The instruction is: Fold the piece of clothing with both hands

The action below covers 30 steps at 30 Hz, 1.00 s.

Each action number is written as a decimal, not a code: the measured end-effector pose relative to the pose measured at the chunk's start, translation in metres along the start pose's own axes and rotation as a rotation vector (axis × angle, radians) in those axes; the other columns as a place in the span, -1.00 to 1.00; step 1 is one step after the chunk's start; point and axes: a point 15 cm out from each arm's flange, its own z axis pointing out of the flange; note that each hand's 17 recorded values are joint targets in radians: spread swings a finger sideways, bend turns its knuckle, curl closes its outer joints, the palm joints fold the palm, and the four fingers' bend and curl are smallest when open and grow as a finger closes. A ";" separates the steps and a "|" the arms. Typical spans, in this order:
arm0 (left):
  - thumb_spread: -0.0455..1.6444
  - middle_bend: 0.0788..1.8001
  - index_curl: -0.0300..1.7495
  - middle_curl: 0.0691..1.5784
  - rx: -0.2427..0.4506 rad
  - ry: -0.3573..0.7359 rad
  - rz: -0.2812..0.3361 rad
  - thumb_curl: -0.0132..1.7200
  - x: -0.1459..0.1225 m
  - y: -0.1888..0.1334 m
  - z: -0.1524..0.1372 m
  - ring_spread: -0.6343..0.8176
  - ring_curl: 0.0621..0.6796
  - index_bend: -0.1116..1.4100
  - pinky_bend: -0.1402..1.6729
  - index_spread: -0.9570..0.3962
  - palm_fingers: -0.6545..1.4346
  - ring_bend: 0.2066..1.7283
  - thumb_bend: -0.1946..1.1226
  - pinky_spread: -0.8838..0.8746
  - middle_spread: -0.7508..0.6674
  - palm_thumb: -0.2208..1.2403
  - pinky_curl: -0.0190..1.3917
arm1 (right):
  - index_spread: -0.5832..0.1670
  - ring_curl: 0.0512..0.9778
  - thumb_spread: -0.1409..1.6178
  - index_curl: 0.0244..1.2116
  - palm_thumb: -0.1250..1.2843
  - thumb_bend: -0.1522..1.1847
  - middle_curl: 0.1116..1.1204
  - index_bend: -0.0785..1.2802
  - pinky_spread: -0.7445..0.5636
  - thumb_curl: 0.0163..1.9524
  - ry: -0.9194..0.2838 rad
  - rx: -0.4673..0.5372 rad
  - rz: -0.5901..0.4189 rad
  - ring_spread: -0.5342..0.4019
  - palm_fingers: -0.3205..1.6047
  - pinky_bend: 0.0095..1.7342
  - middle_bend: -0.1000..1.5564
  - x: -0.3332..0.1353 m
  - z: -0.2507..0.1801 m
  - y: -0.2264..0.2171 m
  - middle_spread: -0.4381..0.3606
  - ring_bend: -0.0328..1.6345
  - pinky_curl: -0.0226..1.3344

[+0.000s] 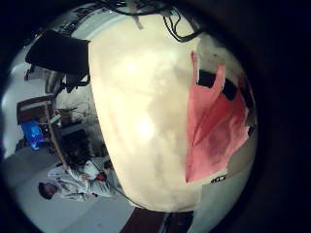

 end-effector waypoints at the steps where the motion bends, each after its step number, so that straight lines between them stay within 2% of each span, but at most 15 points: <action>1: 0.49 -0.03 -0.05 -0.39 0.009 0.006 -0.009 -0.04 -0.002 0.001 -0.003 -0.78 0.22 -0.65 0.09 -0.34 0.26 -0.20 -0.72 -0.78 -0.64 0.36 -0.31 | -0.38 0.15 0.88 -0.01 -0.37 -0.85 -0.06 -0.42 -0.04 -0.81 -0.020 0.005 0.017 -0.04 -0.70 0.14 -0.07 0.003 -0.004 -0.001 0.02 0.28 0.26; 3: 0.51 -0.05 -0.06 -0.38 0.022 0.011 -0.024 -0.07 -0.007 0.003 -0.007 -0.71 0.23 -0.66 0.08 -0.26 0.15 -0.21 -0.71 -0.74 -0.60 0.36 -0.30 | -0.42 0.05 0.85 -0.06 -0.48 -0.85 -0.14 -0.42 0.13 -0.83 -0.066 0.027 0.032 0.12 -0.70 0.10 -0.14 0.007 -0.018 -0.006 0.09 0.19 0.20; 4: 0.52 -0.08 -0.07 -0.38 0.028 0.011 -0.033 -0.08 -0.009 0.005 -0.011 -0.67 0.25 -0.68 0.06 -0.20 0.05 -0.22 -0.72 -0.70 -0.56 0.34 -0.29 | -0.44 -0.07 0.80 -0.12 -0.58 -0.84 -0.21 -0.42 0.35 -0.85 -0.094 0.042 0.045 0.29 -0.70 0.04 -0.22 0.009 -0.028 -0.009 0.17 0.09 0.14; 5: 0.53 -0.11 -0.08 -0.38 0.037 0.008 -0.041 -0.10 -0.012 0.006 -0.015 -0.61 0.25 -0.68 0.06 -0.13 -0.02 -0.23 -0.72 -0.66 -0.52 0.33 -0.28 | -0.46 -0.10 0.79 -0.14 -0.61 -0.82 -0.24 -0.43 0.43 -0.85 -0.116 0.057 0.051 0.35 -0.69 0.02 -0.25 0.010 -0.038 -0.011 0.20 0.06 0.11; 6: 0.54 -0.17 -0.10 -0.39 0.046 0.006 -0.049 -0.11 -0.013 0.007 -0.020 -0.56 0.25 -0.68 0.05 -0.06 -0.09 -0.22 -0.72 -0.62 -0.47 0.33 -0.28 | -0.46 -0.12 0.78 -0.15 -0.63 -0.82 -0.25 -0.42 0.48 -0.85 -0.129 0.072 0.058 0.38 -0.68 0.00 -0.26 0.015 -0.047 -0.014 0.21 0.05 0.10; 7: 0.55 -0.29 -0.13 -0.43 0.055 0.005 -0.057 -0.13 -0.015 0.009 -0.025 -0.46 0.25 -0.68 0.01 0.03 -0.25 -0.24 -0.72 -0.53 -0.37 0.31 -0.28 | -0.48 -0.17 0.76 -0.17 -0.66 -0.81 -0.29 -0.42 0.59 -0.86 -0.134 0.089 0.068 0.44 -0.66 -0.04 -0.28 0.023 -0.059 -0.016 0.21 0.01 0.06; 8: 0.56 -0.36 -0.15 -0.44 0.065 0.003 -0.068 -0.15 -0.018 0.012 -0.031 -0.39 0.25 -0.68 0.02 0.11 -0.30 -0.23 -0.73 -0.46 -0.28 0.30 -0.27 | -0.48 -0.19 0.76 -0.18 -0.67 -0.81 -0.30 -0.42 0.62 -0.86 -0.133 0.106 0.078 0.46 -0.65 -0.05 -0.29 0.031 -0.071 -0.018 0.21 0.00 0.04; 12: 0.58 -0.58 -0.25 -0.56 0.121 0.002 -0.111 -0.23 -0.033 0.029 -0.060 -0.09 0.06 -0.63 -0.09 0.31 -0.42 -0.33 -0.73 -0.16 0.02 0.23 -0.33 | -0.44 -0.30 0.73 -0.21 -0.69 -0.79 -0.36 -0.33 0.81 -0.86 -0.115 0.157 0.123 0.53 -0.56 -0.21 -0.32 0.070 -0.130 -0.014 0.08 -0.10 -0.09; 16: 0.59 -0.67 -0.33 -0.61 0.166 0.009 -0.114 -0.29 -0.041 0.048 -0.087 0.09 -0.08 -0.63 -0.15 0.40 -0.39 -0.43 -0.72 0.05 0.17 0.21 -0.38 | -0.40 -0.35 0.73 -0.22 -0.67 -0.78 -0.37 -0.30 0.85 -0.86 -0.117 0.078 0.108 0.50 -0.52 -0.36 -0.29 0.077 -0.149 0.014 -0.01 -0.14 -0.18; 21: 0.60 -0.71 -0.40 -0.63 0.158 0.039 -0.072 -0.36 -0.026 0.080 -0.104 0.22 -0.19 -0.63 -0.21 0.44 -0.38 -0.51 -0.72 0.21 0.25 0.21 -0.43 | -0.31 -0.44 0.73 -0.26 -0.60 -0.77 -0.39 -0.33 0.79 -0.85 -0.136 -0.067 0.043 0.43 -0.52 -0.57 -0.27 0.084 -0.173 0.065 -0.02 -0.26 -0.31; 23: 0.61 -0.73 -0.43 -0.63 0.146 0.049 -0.048 -0.37 -0.013 0.093 -0.105 0.26 -0.21 -0.63 -0.23 0.44 -0.37 -0.52 -0.72 0.26 0.26 0.21 -0.45 | -0.26 -0.47 0.73 -0.29 -0.45 -0.71 -0.40 -0.38 0.74 -0.82 -0.143 -0.110 0.007 0.42 -0.51 -0.63 -0.28 0.091 -0.184 0.086 0.05 -0.30 -0.35; 24: 0.61 -0.74 -0.44 -0.64 0.139 0.053 -0.037 -0.38 -0.005 0.100 -0.104 0.27 -0.23 -0.63 -0.25 0.44 -0.37 -0.53 -0.72 0.28 0.27 0.21 -0.46 | -0.25 -0.48 0.73 -0.29 -0.44 -0.70 -0.41 -0.39 0.73 -0.82 -0.150 -0.137 -0.003 0.41 -0.50 -0.63 -0.28 0.093 -0.182 0.096 0.06 -0.31 -0.35; 26: 0.61 -0.75 -0.46 -0.64 0.126 0.058 -0.014 -0.40 0.008 0.110 -0.099 0.29 -0.25 -0.63 -0.27 0.44 -0.36 -0.55 -0.72 0.32 0.27 0.21 -0.48 | -0.23 -0.50 0.70 -0.31 -0.25 -0.63 -0.42 -0.42 0.69 -0.78 -0.163 -0.201 -0.010 0.39 -0.47 -0.66 -0.28 0.101 -0.174 0.120 0.07 -0.33 -0.38; 30: 0.61 -0.75 -0.49 -0.64 0.136 0.040 0.066 -0.42 0.037 0.122 -0.079 0.29 -0.30 -0.63 -0.30 0.43 -0.31 -0.58 -0.72 0.34 0.23 0.22 -0.50 | -0.17 -0.53 0.60 -0.34 -0.13 -0.66 -0.45 -0.49 0.62 -0.73 -0.120 -0.278 -0.033 0.35 -0.44 -0.70 -0.33 0.117 -0.152 0.144 0.03 -0.36 -0.41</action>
